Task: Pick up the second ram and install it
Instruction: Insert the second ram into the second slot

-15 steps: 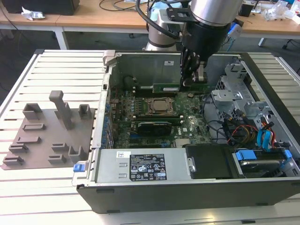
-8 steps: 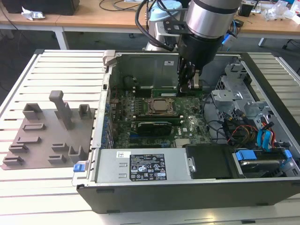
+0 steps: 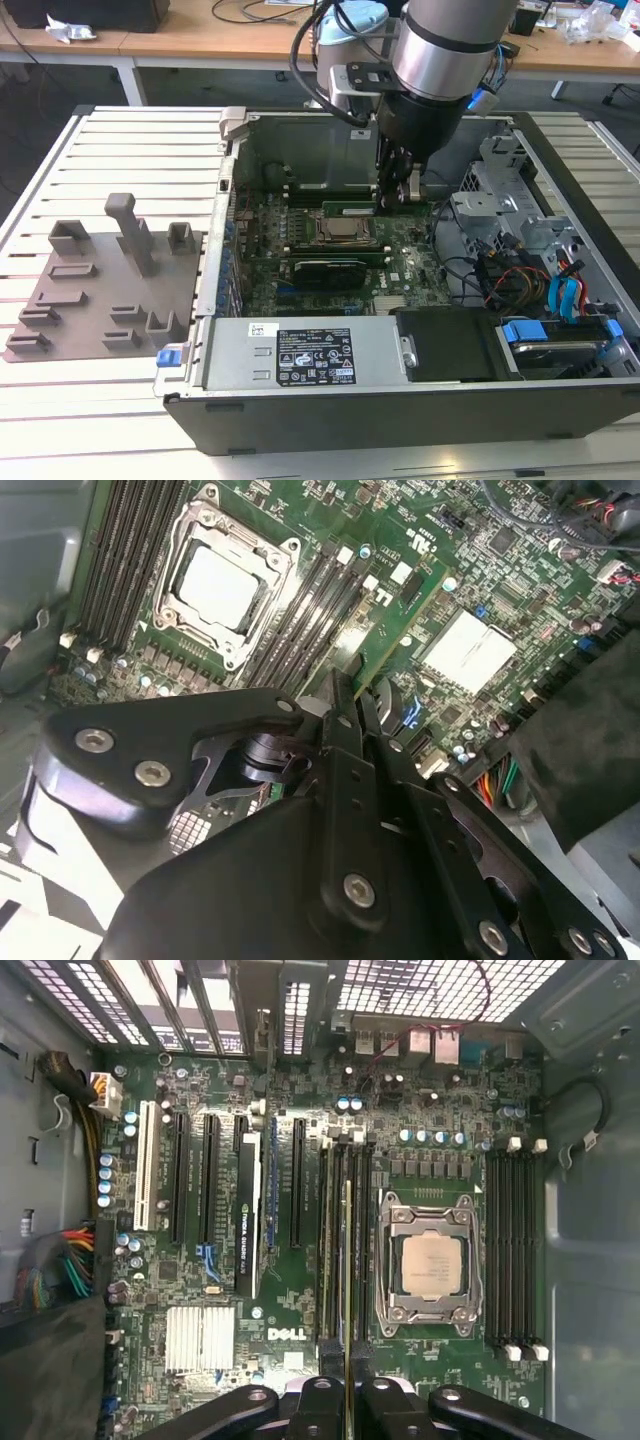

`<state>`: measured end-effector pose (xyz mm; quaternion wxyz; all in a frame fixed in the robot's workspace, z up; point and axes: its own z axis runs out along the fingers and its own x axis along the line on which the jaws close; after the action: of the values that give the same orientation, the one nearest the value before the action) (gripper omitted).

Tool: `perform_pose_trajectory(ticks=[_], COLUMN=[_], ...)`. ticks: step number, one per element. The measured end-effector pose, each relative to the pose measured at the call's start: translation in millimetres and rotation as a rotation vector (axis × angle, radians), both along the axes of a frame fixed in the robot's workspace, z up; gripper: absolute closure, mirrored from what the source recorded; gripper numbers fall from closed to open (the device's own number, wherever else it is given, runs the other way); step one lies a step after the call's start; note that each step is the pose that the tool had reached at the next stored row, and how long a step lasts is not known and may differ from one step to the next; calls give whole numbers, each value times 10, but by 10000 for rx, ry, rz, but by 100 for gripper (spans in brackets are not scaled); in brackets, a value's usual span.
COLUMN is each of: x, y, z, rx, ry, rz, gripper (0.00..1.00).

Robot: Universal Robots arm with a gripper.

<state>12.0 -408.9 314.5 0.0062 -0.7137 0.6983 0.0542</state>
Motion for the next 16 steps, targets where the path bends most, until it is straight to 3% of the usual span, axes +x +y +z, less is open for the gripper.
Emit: perform_pose_trajectory(ticks=[11, 16], x=[0, 0], y=[0, 0], z=[-129, -236], rx=[1, 2], ry=[0, 0], rz=[0, 0], gripper=[86, 86])
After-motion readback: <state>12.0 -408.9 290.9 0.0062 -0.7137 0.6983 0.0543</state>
